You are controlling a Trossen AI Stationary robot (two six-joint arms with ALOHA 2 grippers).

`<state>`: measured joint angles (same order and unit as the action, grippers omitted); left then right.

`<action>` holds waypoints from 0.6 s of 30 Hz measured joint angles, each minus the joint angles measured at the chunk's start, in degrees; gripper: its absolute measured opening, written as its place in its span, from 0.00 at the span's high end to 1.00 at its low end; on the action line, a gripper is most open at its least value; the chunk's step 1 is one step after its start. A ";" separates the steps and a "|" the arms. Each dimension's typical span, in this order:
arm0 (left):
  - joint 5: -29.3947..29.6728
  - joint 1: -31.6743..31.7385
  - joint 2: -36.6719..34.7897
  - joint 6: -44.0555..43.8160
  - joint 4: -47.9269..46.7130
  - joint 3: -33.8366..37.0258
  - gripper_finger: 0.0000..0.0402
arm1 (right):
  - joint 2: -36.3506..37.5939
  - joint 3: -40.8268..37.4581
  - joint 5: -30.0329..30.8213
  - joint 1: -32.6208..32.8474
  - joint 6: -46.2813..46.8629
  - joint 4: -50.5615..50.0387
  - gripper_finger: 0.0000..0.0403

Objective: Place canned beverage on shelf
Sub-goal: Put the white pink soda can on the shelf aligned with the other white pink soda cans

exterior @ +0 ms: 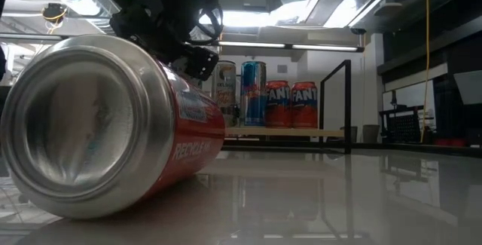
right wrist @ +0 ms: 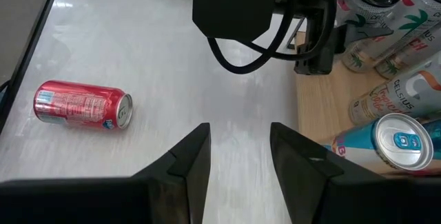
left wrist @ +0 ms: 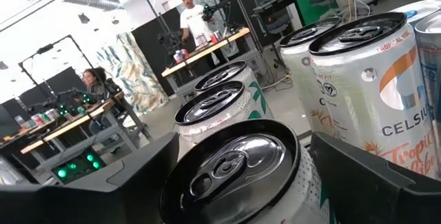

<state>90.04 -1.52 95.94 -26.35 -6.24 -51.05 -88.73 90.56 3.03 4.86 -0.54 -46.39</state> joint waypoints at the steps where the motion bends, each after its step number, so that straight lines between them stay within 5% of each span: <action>1: 0.00 0.00 0.00 0.02 0.00 0.00 0.20 | 0.00 0.00 0.00 0.00 0.00 0.00 0.63; 18: -0.76 0.00 0.00 -0.05 3.39 0.00 0.20 | 0.00 0.00 0.00 -0.02 0.00 -0.02 0.63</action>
<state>89.27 -1.52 95.94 -26.40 -2.85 -51.05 -88.73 90.56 3.03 4.84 -0.54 -46.41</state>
